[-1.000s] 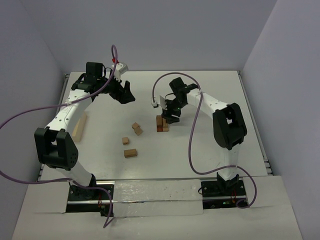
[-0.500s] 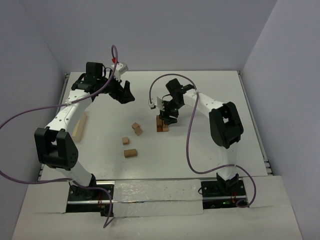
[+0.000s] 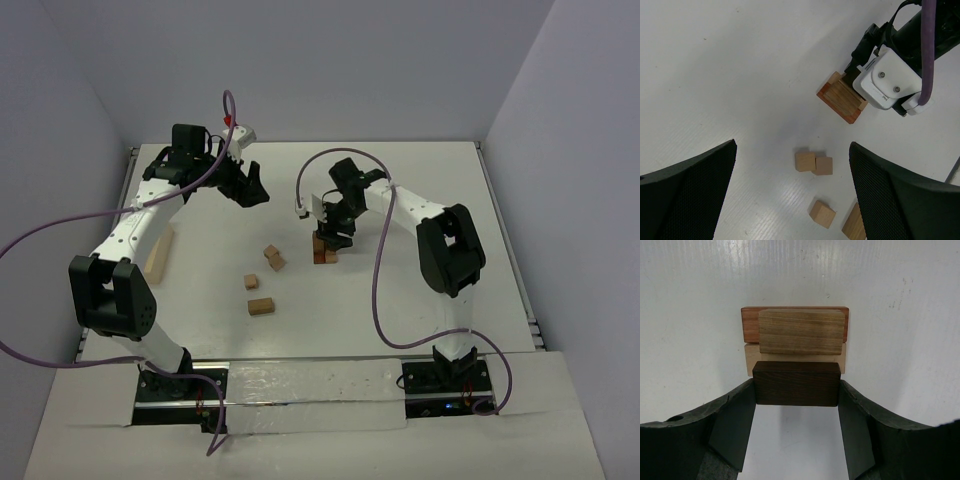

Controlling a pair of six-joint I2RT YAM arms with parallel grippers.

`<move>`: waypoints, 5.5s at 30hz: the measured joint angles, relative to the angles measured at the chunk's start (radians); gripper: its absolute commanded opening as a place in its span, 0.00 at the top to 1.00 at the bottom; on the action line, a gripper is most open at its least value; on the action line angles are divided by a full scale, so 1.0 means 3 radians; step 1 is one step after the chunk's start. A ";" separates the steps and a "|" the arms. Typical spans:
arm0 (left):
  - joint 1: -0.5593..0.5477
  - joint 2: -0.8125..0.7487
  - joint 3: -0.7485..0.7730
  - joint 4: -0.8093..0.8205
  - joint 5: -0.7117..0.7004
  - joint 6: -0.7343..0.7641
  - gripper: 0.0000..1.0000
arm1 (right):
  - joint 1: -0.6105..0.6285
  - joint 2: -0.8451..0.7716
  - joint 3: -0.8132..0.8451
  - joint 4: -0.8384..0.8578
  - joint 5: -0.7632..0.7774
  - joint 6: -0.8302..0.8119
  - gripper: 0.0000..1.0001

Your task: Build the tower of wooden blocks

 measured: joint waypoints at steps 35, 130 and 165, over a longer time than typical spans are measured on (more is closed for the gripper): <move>0.0000 0.0000 0.0000 0.0022 -0.0061 0.0003 0.01 | 0.0019 0.0172 0.0126 -0.0012 0.0060 0.0036 0.64; -0.0001 -0.0531 -0.0509 -0.0294 0.0008 0.0800 0.01 | -0.0321 -0.1341 -0.0165 0.0183 -0.0178 0.1167 0.00; -0.1418 -0.0149 -0.1349 -0.2171 -0.0796 0.5726 0.10 | -0.1303 -0.1427 -0.0691 -0.0037 -0.1177 0.1683 0.00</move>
